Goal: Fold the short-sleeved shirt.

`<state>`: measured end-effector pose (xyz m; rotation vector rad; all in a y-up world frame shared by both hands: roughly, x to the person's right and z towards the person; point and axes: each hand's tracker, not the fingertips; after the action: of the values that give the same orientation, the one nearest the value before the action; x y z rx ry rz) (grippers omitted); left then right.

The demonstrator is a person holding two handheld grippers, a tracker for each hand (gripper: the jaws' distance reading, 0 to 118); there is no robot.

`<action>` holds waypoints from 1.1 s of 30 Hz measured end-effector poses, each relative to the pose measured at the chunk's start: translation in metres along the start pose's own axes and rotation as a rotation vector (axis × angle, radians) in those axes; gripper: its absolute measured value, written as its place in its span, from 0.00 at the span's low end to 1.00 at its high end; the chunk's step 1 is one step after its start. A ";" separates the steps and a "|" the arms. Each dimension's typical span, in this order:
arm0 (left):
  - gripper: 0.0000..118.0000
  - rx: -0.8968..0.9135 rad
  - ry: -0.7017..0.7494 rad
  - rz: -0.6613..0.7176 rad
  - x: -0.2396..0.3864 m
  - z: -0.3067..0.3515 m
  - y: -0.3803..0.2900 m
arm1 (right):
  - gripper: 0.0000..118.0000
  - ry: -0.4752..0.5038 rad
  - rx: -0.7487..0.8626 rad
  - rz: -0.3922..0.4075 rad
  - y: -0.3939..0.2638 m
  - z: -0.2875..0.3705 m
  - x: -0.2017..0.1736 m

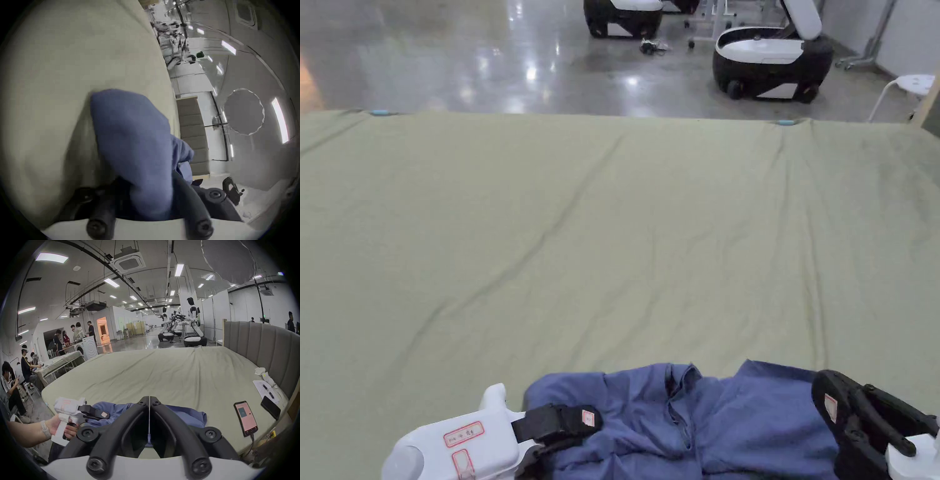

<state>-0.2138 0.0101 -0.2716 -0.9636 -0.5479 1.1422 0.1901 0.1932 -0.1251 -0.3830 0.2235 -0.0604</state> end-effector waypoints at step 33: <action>0.74 0.058 0.317 -0.727 0.197 -0.108 -0.124 | 0.04 -0.039 0.024 -0.083 -0.014 0.025 0.056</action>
<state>0.0030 0.1429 -0.2392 -0.7738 -0.5366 0.3442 0.2501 0.1838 -0.1093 -0.3695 0.1680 -0.1365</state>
